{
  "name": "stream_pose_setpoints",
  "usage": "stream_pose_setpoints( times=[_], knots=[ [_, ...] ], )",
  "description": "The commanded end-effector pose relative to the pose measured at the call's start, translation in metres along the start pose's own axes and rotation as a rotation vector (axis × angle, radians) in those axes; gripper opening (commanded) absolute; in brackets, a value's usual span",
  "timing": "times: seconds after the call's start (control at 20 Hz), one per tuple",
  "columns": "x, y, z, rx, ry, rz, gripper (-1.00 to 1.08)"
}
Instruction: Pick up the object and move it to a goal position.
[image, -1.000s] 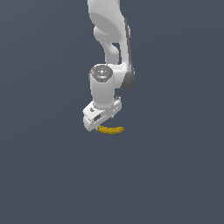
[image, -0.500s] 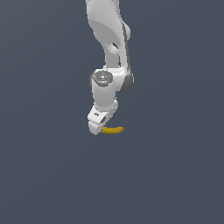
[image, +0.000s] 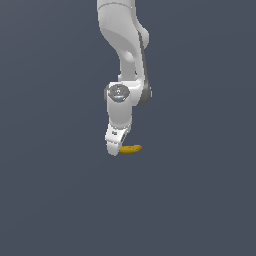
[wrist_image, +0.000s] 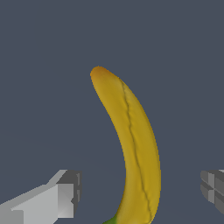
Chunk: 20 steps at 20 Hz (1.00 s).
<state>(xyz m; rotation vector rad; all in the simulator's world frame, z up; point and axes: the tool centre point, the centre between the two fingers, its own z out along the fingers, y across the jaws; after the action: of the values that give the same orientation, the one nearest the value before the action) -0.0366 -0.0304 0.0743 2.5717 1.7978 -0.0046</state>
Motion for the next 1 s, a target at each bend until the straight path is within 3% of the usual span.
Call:
stream_pose_setpoints(
  times=[0.0, 0.55, 0.95],
  knots=[
    [0.000, -0.001, 0.003, 0.000, 0.002, -0.034, 1.00],
    [0.000, -0.003, 0.008, 0.001, 0.004, -0.065, 1.00],
    [0.001, -0.004, 0.041, 0.001, 0.004, -0.068, 1.00]
  ],
)
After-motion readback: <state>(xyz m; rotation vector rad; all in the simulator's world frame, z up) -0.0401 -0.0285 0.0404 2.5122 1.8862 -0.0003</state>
